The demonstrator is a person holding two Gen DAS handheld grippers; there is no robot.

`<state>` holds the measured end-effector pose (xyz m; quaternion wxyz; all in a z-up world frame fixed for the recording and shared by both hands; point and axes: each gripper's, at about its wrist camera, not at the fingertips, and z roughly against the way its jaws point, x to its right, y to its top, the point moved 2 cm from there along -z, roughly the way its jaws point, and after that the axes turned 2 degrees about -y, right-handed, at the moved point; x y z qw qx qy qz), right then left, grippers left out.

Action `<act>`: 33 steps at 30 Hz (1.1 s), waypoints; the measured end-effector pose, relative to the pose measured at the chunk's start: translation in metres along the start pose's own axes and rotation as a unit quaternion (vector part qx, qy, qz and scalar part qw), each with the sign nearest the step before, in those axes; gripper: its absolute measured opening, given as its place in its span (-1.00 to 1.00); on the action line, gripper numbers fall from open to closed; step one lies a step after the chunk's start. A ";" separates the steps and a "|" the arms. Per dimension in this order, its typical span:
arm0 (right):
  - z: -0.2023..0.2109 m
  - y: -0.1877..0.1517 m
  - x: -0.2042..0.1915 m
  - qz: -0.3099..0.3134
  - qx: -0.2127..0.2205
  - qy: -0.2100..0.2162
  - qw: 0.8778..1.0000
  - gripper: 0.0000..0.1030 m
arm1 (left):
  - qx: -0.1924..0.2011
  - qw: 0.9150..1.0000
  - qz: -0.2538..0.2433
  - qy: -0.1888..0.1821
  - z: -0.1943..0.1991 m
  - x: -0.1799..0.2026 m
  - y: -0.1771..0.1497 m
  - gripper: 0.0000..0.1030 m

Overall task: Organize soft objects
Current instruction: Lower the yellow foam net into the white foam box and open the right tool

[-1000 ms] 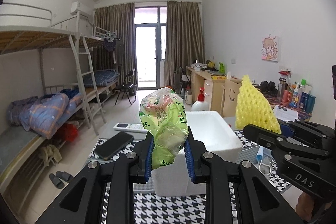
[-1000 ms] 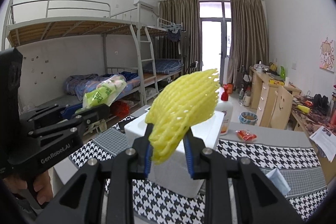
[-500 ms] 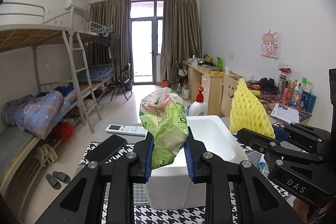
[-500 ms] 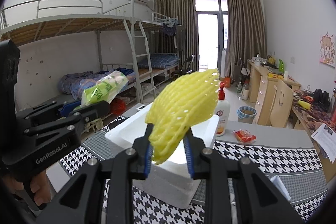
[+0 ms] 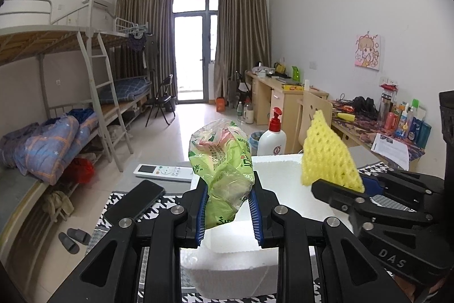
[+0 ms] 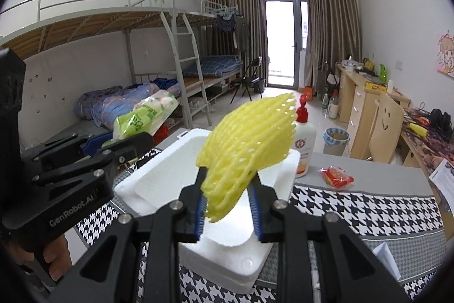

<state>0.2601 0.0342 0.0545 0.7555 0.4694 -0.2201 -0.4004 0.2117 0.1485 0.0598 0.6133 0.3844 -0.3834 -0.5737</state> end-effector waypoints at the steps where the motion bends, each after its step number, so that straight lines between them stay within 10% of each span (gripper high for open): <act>1: -0.003 0.001 -0.001 0.000 -0.003 0.002 1.000 -0.39 | 0.000 1.000 0.001 0.001 -0.001 -0.001 0.000 -0.47; 16: -0.029 0.008 -0.010 0.009 -0.028 0.018 0.999 -0.39 | -0.012 1.000 0.006 0.016 -0.015 -0.012 0.001 -0.46; 21: -0.029 0.009 -0.003 0.001 -0.026 0.022 0.999 0.39 | -0.014 1.000 0.010 0.020 -0.016 -0.008 0.002 -0.46; 33: -0.011 0.012 0.001 0.002 0.006 0.016 1.000 0.72 | -0.020 1.000 0.007 0.020 -0.017 0.000 0.003 -0.46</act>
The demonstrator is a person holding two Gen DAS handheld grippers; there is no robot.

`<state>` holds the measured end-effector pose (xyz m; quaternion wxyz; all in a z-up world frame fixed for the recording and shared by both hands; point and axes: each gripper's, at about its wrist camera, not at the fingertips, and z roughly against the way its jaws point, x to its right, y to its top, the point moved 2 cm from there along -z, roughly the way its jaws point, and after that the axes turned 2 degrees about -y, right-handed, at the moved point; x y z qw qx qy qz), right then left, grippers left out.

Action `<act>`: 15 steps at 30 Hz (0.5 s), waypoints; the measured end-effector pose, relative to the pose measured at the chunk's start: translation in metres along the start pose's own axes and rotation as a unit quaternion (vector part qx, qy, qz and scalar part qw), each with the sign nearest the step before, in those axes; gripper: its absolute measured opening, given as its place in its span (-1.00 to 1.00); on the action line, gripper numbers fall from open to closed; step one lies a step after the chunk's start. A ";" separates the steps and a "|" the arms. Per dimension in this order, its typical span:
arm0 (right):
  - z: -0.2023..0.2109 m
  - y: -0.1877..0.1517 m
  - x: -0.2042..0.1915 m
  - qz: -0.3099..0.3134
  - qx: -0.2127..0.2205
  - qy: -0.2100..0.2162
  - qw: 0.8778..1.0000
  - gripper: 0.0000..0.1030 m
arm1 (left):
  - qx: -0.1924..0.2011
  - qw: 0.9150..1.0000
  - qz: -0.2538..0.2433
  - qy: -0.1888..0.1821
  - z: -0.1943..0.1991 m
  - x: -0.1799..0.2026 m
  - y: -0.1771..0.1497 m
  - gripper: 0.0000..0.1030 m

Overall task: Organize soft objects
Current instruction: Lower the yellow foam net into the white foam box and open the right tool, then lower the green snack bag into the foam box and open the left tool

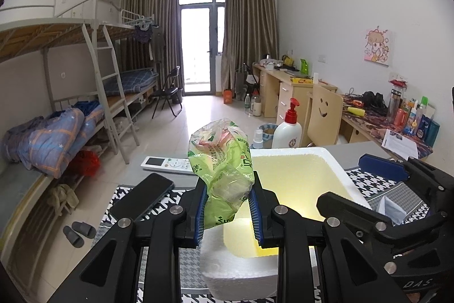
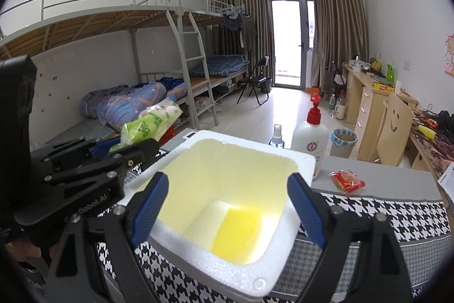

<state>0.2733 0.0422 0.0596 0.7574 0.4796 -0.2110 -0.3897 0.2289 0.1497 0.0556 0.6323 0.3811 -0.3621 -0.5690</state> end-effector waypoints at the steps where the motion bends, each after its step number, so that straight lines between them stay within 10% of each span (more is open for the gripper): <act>1: 0.002 0.000 0.001 0.000 0.002 -0.001 1.000 0.72 | 0.001 1.000 0.000 -0.001 0.000 -0.002 0.000 -0.46; 15: 0.035 -0.010 0.023 -0.012 0.026 -0.045 0.999 0.72 | -0.006 0.999 -0.017 -0.038 -0.009 0.029 0.001 -0.46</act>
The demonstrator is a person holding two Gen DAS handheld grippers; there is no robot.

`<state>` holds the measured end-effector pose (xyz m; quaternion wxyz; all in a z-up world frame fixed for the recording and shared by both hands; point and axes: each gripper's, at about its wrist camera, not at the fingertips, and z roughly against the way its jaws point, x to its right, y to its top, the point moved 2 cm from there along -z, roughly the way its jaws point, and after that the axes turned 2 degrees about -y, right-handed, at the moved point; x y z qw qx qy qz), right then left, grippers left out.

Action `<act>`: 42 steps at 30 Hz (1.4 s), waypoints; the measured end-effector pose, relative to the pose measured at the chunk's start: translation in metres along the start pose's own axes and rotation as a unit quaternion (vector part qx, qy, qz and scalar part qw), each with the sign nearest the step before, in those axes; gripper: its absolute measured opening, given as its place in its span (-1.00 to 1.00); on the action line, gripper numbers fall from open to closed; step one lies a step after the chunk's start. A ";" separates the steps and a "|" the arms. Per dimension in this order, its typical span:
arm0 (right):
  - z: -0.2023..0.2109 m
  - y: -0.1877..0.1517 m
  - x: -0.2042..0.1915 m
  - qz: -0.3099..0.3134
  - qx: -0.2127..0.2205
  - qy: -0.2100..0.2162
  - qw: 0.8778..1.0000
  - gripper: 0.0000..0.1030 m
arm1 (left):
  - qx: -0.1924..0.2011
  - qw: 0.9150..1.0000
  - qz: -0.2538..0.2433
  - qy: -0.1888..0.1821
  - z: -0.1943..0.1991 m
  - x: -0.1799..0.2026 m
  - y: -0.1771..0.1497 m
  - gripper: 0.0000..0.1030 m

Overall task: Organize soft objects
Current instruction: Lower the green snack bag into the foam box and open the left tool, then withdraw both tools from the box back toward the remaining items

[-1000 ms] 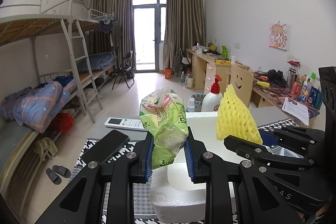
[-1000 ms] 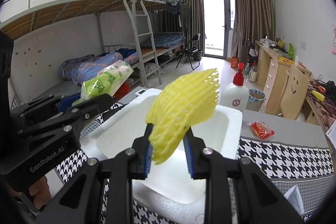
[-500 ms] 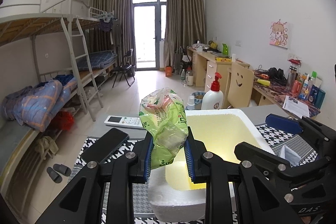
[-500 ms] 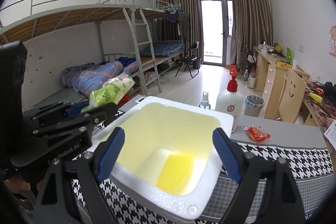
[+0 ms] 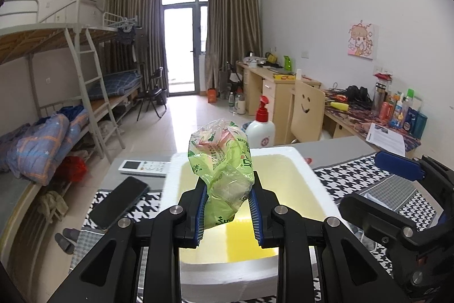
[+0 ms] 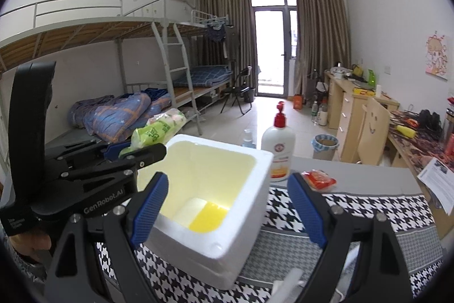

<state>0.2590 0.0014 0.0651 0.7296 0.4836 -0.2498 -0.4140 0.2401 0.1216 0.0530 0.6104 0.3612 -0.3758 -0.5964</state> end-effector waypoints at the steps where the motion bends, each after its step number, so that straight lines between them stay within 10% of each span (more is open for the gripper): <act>1: 0.001 0.000 0.002 0.000 0.001 -0.003 1.000 0.72 | -0.001 1.000 0.000 -0.001 -0.001 0.002 0.000 -0.46; 18: 0.021 -0.016 0.026 -0.018 0.008 -0.040 0.999 0.73 | -0.011 1.000 -0.004 -0.011 -0.012 0.018 0.001 -0.41; 28: 0.027 -0.021 0.031 -0.020 0.012 -0.047 0.999 0.73 | 0.010 1.000 0.017 0.002 -0.009 0.013 0.007 0.85; 42: 0.048 -0.023 0.032 -0.021 0.025 -0.050 0.998 0.73 | 0.036 0.999 0.011 0.017 0.026 0.020 0.003 0.88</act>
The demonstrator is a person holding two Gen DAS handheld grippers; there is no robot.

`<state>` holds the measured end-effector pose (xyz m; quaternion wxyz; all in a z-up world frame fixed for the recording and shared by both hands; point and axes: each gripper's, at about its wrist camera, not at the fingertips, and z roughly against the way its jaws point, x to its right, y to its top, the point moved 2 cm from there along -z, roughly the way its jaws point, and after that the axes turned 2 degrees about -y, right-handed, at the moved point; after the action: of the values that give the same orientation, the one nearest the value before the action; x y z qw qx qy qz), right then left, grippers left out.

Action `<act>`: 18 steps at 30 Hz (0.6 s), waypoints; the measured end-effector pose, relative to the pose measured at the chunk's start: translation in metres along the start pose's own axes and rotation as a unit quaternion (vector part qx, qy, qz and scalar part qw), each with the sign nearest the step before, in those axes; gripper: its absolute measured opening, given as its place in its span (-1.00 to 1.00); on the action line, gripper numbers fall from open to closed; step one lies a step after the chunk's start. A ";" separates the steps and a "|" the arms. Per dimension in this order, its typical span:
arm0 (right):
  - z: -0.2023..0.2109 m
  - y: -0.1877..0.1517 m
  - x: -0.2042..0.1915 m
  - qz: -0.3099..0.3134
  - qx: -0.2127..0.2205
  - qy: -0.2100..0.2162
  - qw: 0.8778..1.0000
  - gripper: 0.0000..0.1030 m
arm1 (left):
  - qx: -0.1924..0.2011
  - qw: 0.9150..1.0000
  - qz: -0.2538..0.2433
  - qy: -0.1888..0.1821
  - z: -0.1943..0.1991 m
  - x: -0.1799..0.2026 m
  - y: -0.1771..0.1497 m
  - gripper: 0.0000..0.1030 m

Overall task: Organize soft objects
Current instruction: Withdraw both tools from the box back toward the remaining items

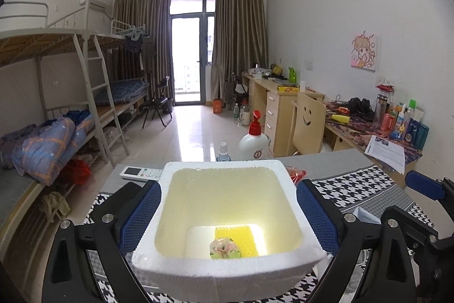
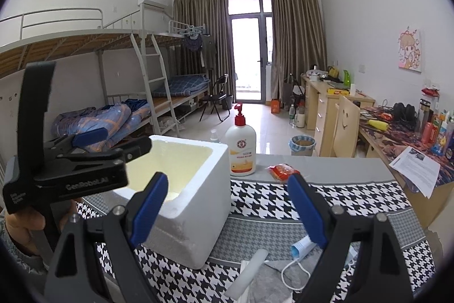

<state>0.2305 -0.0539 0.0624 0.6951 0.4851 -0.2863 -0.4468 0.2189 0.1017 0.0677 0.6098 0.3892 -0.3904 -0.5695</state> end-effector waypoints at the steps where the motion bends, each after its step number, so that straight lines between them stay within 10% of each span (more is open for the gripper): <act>1: 0.003 -0.001 0.000 0.000 0.001 -0.001 1.000 0.73 | 0.003 1.000 0.001 -0.002 0.005 0.001 -0.001 0.89; 18: 0.078 -0.038 0.004 -0.009 0.028 -0.020 0.999 0.92 | 0.047 0.999 -0.015 -0.013 0.092 0.028 -0.038 0.98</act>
<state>0.1546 -0.0947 0.0556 0.6716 0.4974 -0.3084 -0.4544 0.1208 0.0694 0.0701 0.5774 0.4153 -0.4189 -0.5646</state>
